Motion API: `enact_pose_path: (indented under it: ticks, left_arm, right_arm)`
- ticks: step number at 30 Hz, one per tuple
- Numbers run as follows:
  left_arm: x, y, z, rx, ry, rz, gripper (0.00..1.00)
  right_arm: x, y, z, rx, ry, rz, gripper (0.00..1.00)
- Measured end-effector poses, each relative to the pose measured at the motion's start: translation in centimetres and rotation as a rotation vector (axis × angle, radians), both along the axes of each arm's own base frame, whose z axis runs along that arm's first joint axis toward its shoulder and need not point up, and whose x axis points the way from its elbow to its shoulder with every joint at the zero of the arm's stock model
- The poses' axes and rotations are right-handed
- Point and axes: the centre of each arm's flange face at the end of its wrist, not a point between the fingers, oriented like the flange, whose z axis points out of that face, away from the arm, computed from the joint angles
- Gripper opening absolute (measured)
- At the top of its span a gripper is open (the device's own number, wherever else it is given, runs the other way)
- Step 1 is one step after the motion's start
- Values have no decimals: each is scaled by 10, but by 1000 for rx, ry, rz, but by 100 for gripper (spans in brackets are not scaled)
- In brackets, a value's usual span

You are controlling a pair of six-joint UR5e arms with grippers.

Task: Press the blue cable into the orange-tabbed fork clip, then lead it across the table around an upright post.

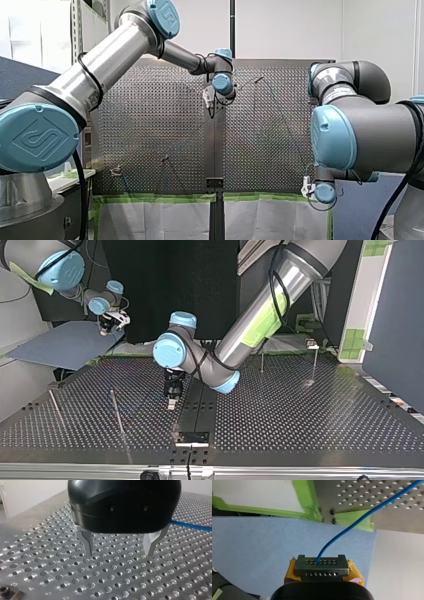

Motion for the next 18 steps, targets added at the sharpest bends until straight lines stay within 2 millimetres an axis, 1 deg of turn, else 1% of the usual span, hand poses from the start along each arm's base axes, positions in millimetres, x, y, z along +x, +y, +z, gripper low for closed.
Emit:
enact_pose_path:
  ticks: [5, 16, 18]
  left_arm:
    - [-3, 0, 11, -18, 21, 23, 100]
    - [-10, 4, 40, -56, 58, 81, 100]
    - [-12, 4, 42, -57, 69, 82, 100]
  right_arm:
    - [1, 3, -6, 11, -5, 11, 0]
    - [2, 3, -7, 19, -5, 18, 0]
    - [2, 4, -7, 20, -6, 20, 0]
